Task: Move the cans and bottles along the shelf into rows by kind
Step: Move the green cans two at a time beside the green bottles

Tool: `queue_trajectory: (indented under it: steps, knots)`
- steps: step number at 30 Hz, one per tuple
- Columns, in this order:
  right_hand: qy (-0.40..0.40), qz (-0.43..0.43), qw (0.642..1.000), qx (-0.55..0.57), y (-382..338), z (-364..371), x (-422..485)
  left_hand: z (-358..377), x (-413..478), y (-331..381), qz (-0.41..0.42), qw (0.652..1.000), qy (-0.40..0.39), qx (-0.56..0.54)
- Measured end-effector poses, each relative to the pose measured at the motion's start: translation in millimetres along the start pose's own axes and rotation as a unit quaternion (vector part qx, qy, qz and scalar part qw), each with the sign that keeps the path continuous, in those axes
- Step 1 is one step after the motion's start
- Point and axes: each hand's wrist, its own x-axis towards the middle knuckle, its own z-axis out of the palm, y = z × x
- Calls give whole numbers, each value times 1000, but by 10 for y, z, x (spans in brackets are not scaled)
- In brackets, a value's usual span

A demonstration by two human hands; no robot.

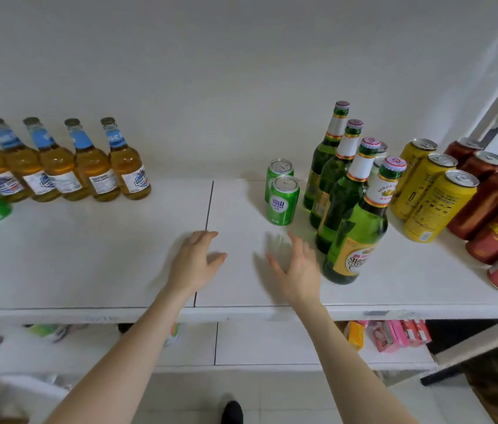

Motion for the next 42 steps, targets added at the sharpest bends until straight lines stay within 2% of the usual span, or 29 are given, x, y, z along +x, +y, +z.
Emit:
queue_trajectory:
  steps: [4,12,24,42]
  knots:
    - [-30,-42,989,-141,-84,-65,-268,-193,-451,-50,20,993,24,113]
    - [-74,-81,958,-266,-408,24,-569,-526,-948,-405,27,963,24,267]
    - [-62,-78,951,-291,-1460,715,-841,-1464,-1090,-1324,36,940,-25,339]
    - [-74,-102,949,-288,-2783,1944,-565,-2358,-543,-2644,52,936,-2,349]
